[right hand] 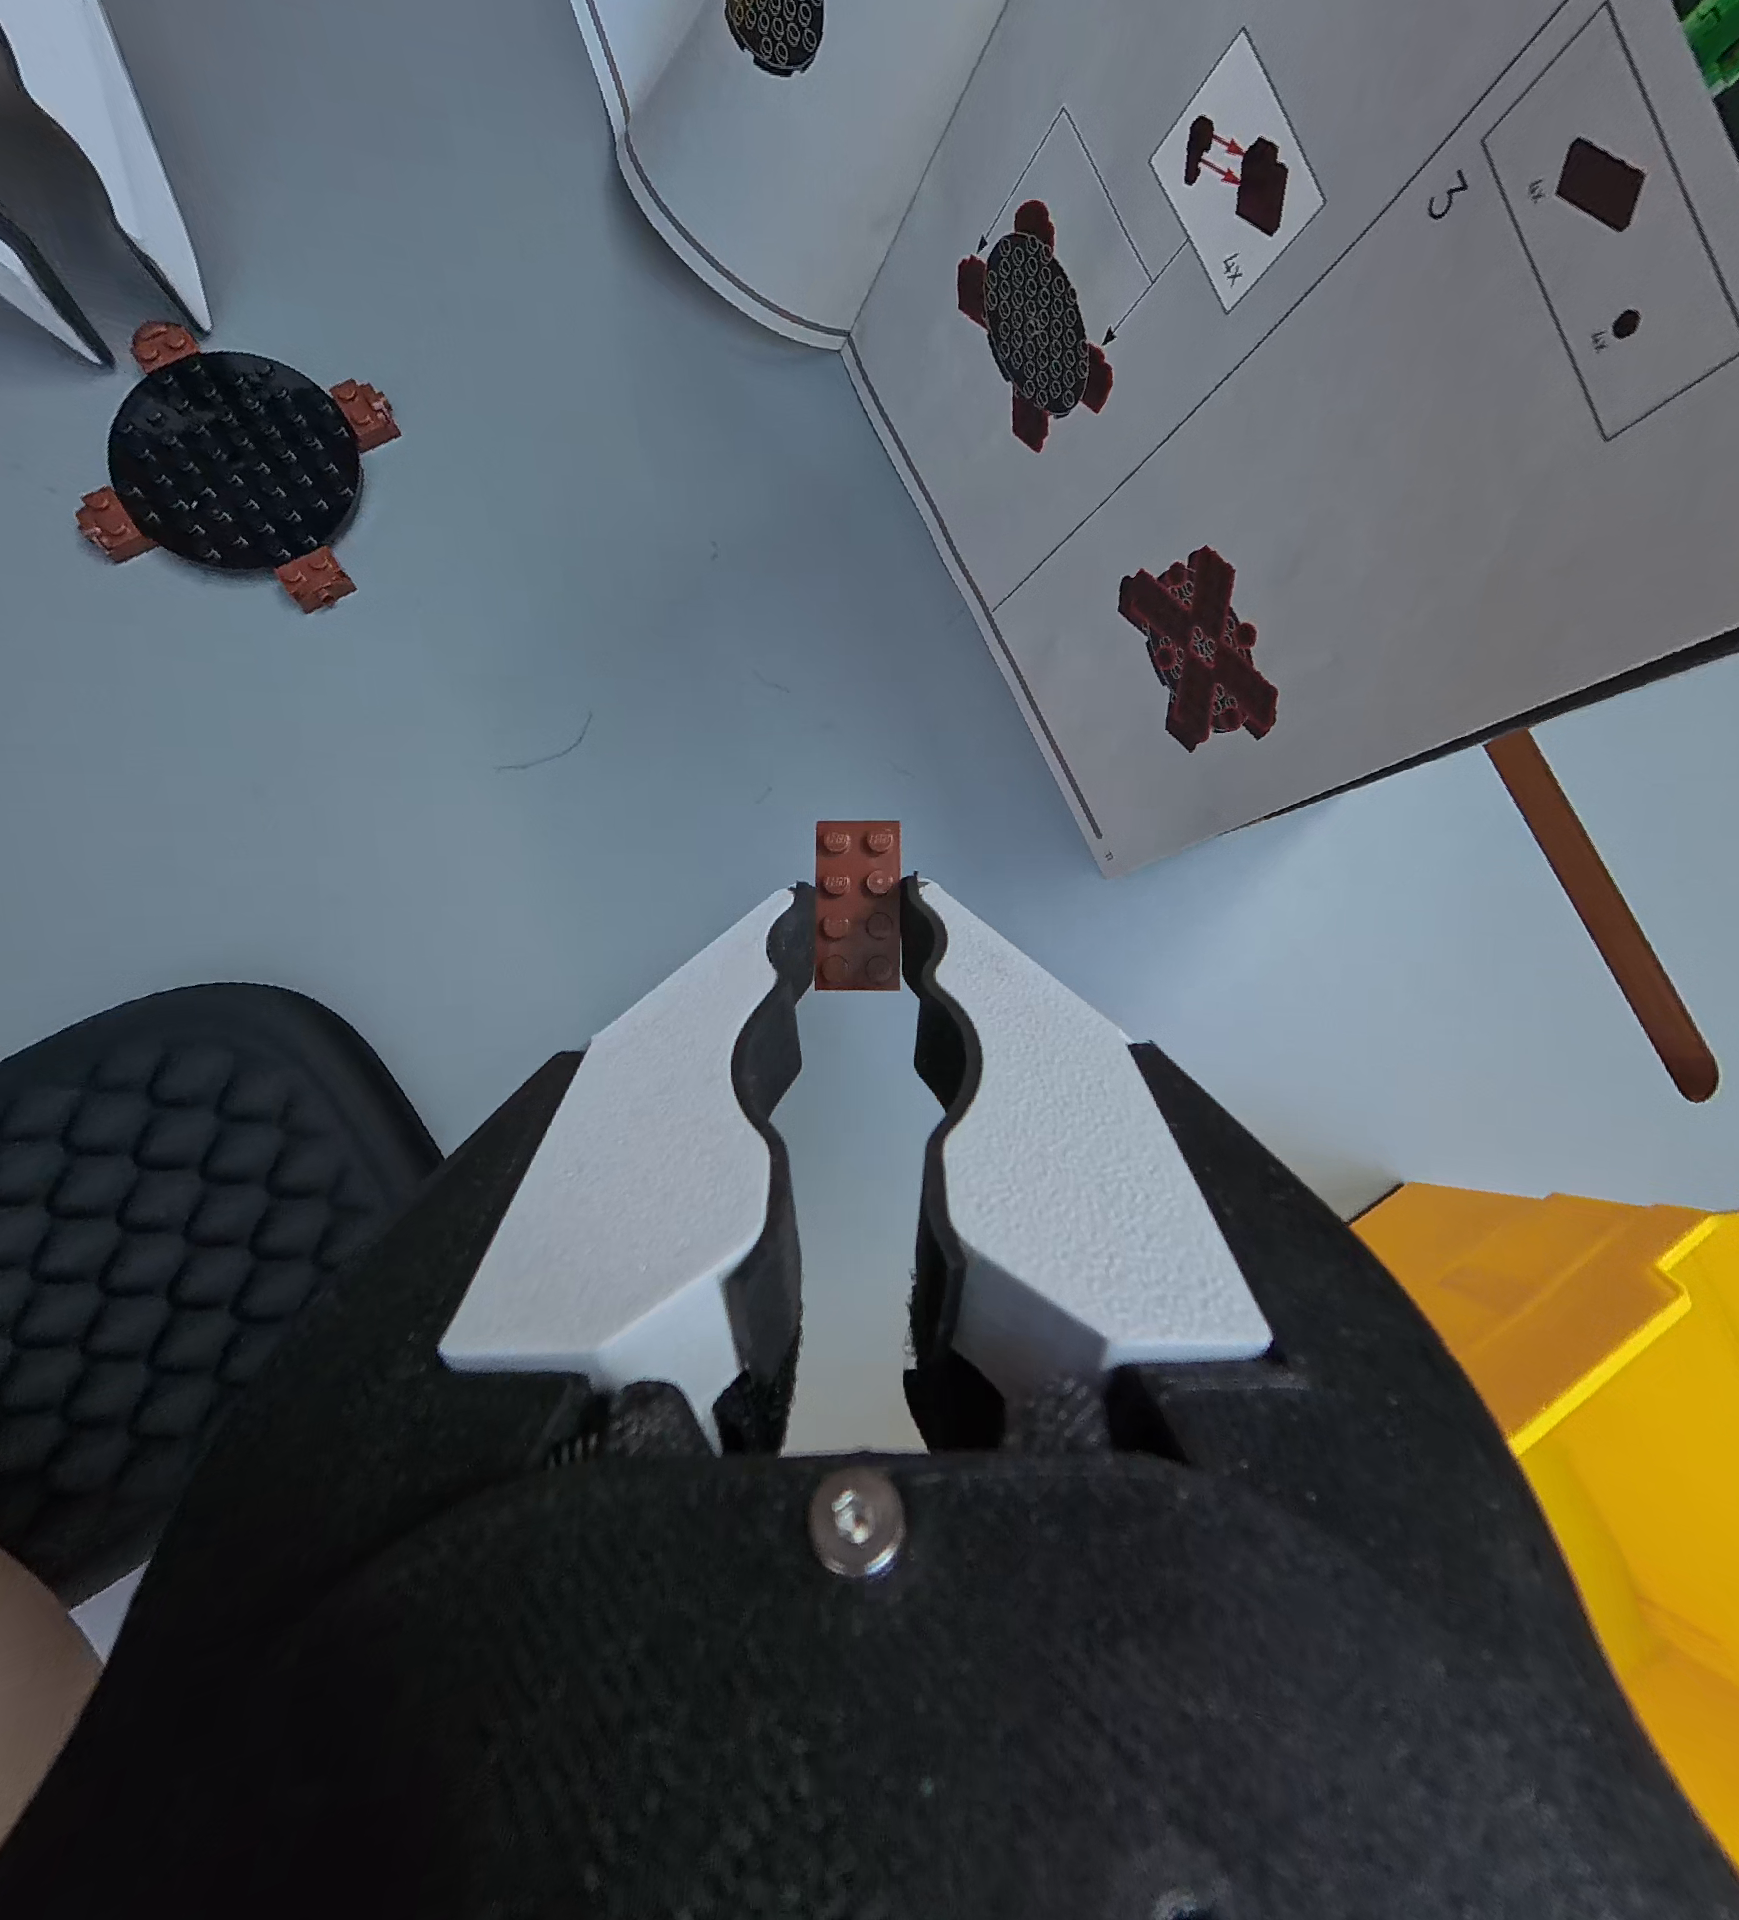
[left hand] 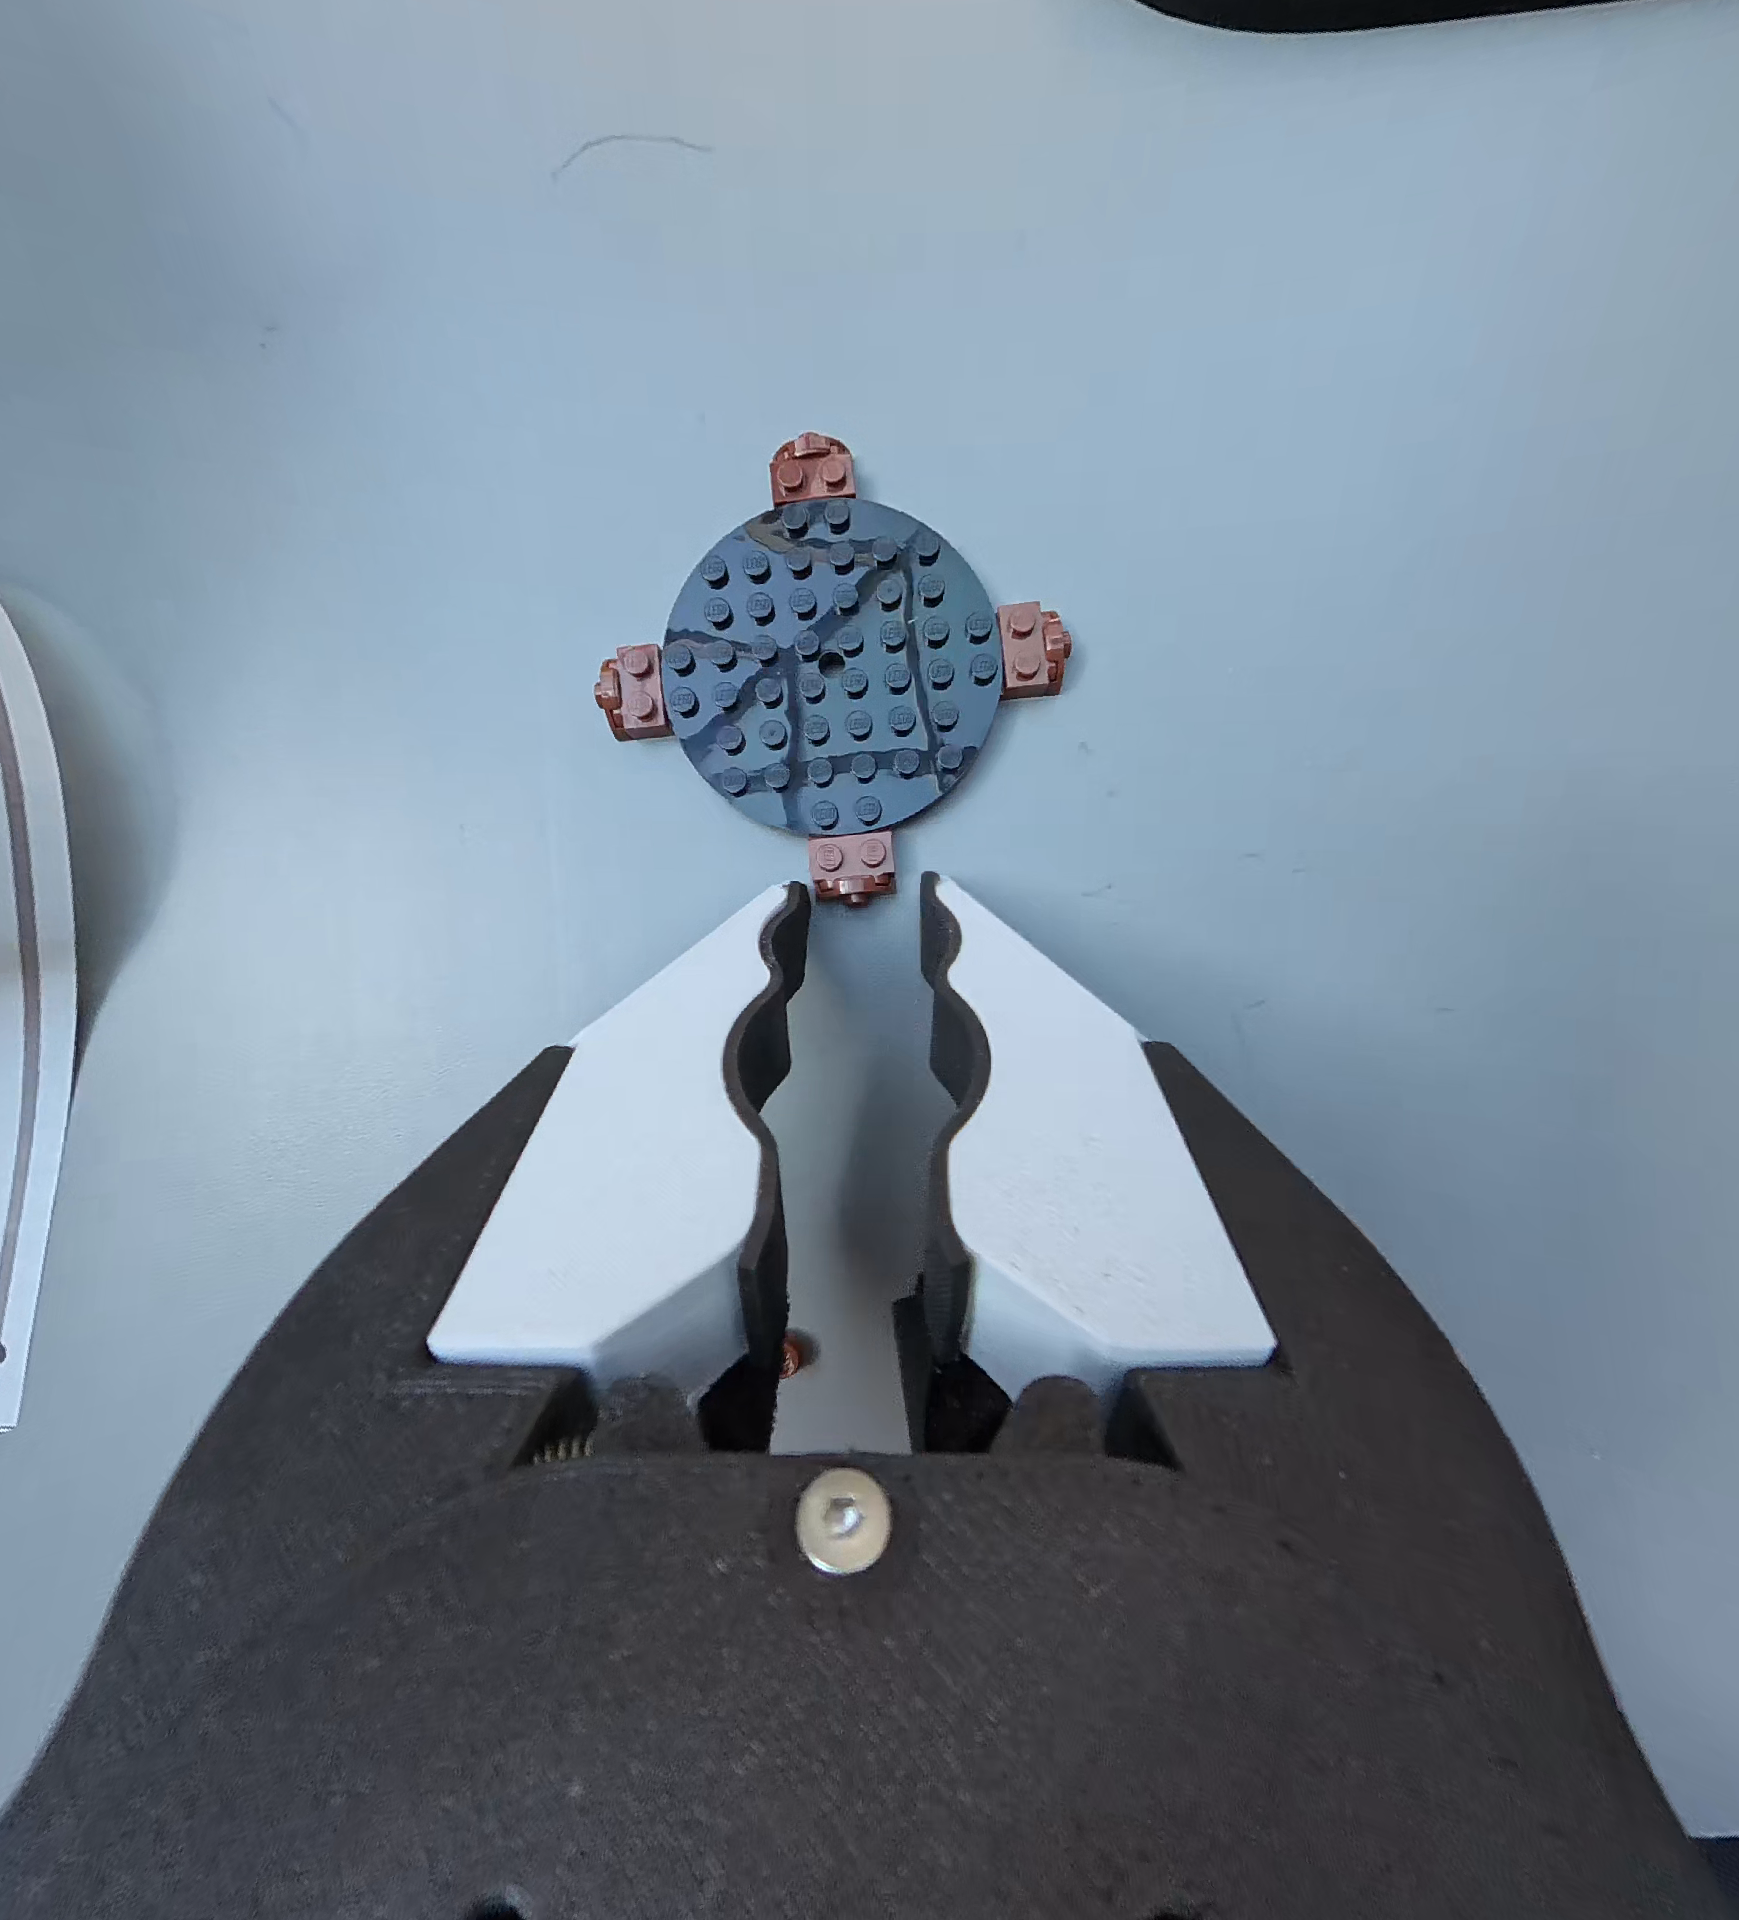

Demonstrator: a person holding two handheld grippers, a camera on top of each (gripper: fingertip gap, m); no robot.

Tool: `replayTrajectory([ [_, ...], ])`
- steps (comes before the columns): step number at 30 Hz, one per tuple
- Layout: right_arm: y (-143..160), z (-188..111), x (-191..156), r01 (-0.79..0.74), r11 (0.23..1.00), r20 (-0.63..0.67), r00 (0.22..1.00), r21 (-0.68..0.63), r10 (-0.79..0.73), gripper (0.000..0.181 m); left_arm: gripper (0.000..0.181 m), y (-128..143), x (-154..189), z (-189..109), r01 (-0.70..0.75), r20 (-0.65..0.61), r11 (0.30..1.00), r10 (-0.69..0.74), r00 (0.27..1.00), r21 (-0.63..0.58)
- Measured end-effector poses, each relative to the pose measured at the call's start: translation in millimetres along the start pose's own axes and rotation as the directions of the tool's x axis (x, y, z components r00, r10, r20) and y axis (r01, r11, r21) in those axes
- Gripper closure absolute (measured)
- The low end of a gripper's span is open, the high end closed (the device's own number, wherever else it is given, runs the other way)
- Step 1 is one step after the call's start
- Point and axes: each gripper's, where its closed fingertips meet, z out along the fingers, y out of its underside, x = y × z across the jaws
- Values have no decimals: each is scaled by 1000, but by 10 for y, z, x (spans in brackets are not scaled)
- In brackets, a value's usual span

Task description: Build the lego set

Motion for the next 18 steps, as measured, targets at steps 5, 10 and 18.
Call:
replayTrajectory([
  [5, -6, 10, -11, 3, 1000, 6, 1000, -4, -3, 166, 153, -59, -31, -96, 34, -9, 997, -34, 999, 63],
  [10, -42, 36, -40, 16, 1000, 16, 1000, -9, -16, 165, 153, -275, -14, -316, 88, -76, 969, -72, 994, 229],
  [18, -534, 307, -502, 168, 985, 154, 973, 34, -171, 166, 150, -527, -174, -839, 186, -113, 860, -150, 982, 476],
])
